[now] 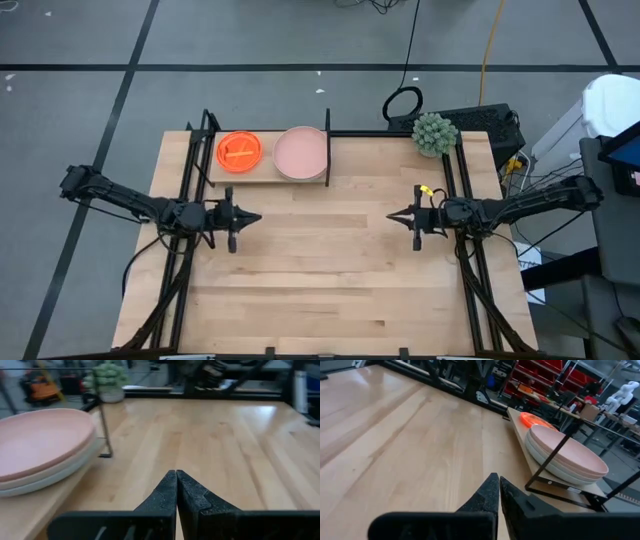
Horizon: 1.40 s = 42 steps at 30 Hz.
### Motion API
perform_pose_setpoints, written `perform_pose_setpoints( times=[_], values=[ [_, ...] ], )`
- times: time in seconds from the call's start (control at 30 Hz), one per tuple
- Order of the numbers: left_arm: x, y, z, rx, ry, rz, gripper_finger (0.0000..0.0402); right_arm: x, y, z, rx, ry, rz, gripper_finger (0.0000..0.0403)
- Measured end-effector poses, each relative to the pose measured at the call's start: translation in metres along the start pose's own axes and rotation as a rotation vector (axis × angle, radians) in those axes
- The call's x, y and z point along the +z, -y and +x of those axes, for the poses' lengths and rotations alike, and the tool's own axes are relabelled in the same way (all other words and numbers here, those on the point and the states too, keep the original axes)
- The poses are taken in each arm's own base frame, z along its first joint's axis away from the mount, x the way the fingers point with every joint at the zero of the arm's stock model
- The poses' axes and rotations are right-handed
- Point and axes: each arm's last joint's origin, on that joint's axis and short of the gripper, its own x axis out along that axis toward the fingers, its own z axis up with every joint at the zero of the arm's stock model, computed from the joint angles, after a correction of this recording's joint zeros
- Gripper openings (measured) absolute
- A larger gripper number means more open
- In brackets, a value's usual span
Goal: Place and stack plates onto a shelf
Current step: Return to Home Position
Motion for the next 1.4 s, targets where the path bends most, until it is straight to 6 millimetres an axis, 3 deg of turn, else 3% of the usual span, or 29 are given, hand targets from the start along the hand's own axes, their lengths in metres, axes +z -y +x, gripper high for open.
perform_pose_setpoints(
  times=[0.23, 0.67, 0.87, 1.4],
  values=[
    [-0.018, -0.002, -0.006, -0.076, 0.018, 0.016, 0.0004, -0.003, 0.003, -0.003, 0.047, 0.061, 0.015, 0.0],
    [-0.007, -0.001, -0.019, -0.137, 0.155, 0.086, 0.0004, -0.003, 0.011, -0.005, 0.1, 0.108, 0.101, 0.0],
    [-0.011, -0.003, -0.022, -0.139, 0.126, 0.069, 0.0004, -0.008, 0.015, -0.006, 0.069, 0.061, 0.134, 0.0],
    [-0.011, -0.003, -0.023, -0.142, 0.123, 0.019, 0.0003, -0.004, 0.031, -0.015, -0.037, 0.151, 0.143, 0.0]
  ],
)
